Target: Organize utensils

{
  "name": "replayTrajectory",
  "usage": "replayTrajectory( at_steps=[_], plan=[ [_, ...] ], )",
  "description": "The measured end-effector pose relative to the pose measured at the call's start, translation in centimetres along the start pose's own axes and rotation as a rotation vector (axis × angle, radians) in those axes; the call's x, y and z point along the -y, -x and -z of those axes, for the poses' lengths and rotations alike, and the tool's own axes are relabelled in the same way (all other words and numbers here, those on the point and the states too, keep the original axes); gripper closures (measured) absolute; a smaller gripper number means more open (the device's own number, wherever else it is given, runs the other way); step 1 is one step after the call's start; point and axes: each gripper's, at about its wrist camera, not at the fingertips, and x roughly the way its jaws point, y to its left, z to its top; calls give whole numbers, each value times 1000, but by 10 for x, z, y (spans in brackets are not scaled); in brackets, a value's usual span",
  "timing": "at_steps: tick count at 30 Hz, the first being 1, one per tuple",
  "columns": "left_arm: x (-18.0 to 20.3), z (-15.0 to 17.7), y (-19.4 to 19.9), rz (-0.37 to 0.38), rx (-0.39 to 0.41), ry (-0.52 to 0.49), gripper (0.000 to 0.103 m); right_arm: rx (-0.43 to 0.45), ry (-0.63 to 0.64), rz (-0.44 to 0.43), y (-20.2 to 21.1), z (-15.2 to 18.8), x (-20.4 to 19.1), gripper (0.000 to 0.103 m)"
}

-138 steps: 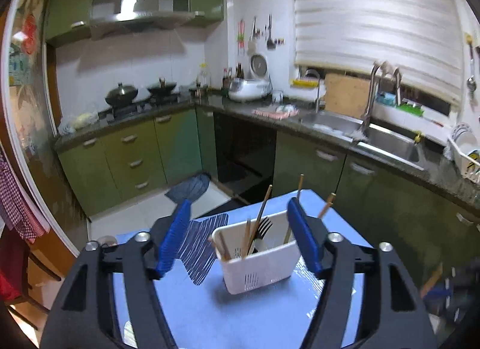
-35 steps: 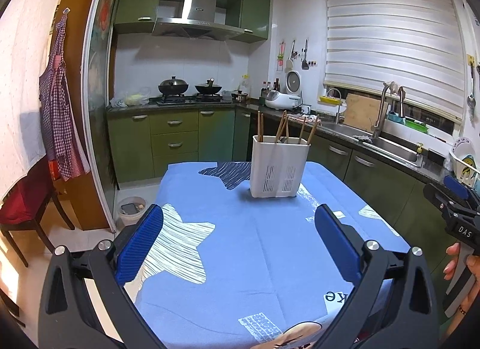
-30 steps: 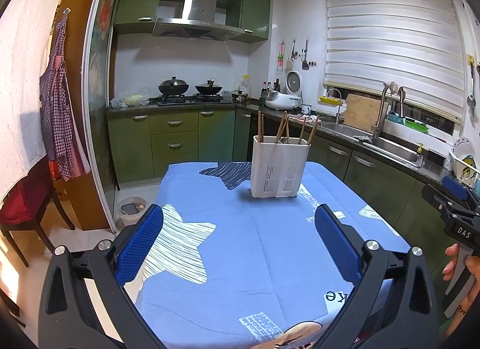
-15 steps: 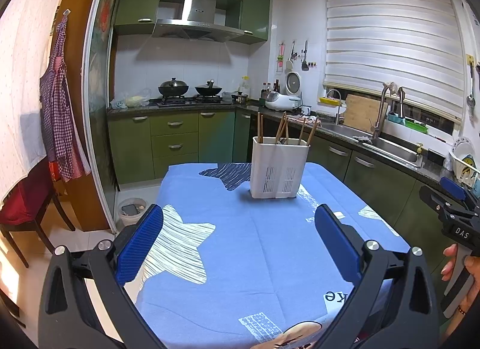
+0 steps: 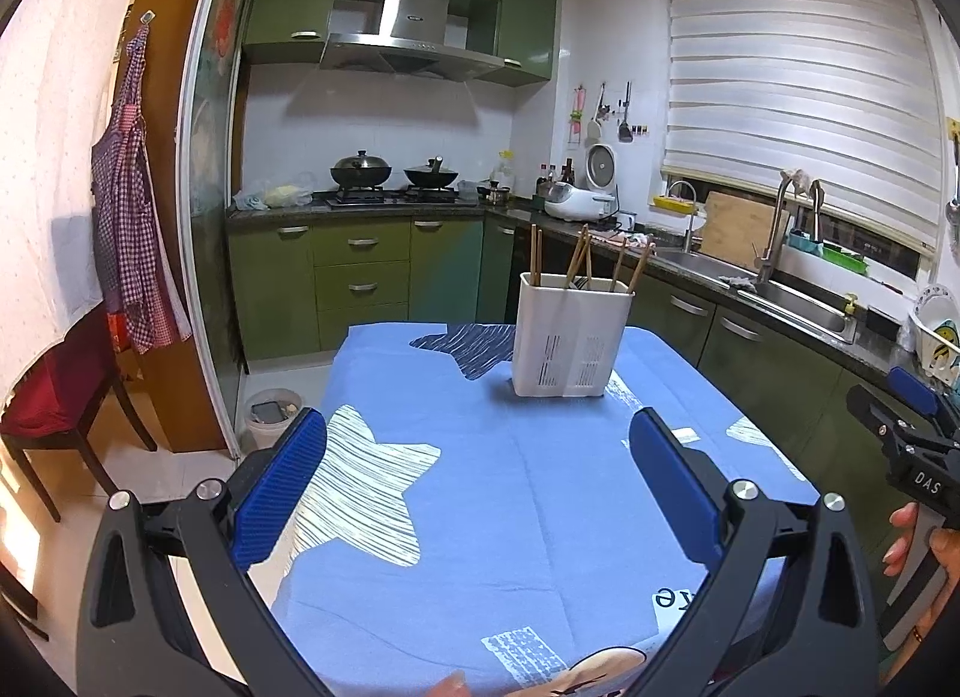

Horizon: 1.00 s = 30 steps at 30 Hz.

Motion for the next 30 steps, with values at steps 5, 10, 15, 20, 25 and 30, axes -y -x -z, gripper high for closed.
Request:
replayTrajectory(
  at_steps=[5, 10, 15, 20, 25, 30],
  plan=[
    [3, 0, 0, 2, -3, -10, 7, -1, 0, -1, 0, 0, 0, 5],
    [4, -1, 0, 1, -3, -10, 7, -1, 0, -1, 0, 0, -1, 5],
    [4, 0, 0, 2, -4, -8, 7, -4, 0, -2, -2, 1, -1, 5],
    [3, 0, -1, 5, -8, -10, 7, -2, 1, -1, -2, 1, -2, 5],
    [5, 0, -2, 8, -11, -12, 7, -2, 2, -2, -3, 4, -2, 5],
    [4, 0, -2, 9, -12, -9, 7, -4, 3, -2, -4, 4, -2, 5]
  ],
)
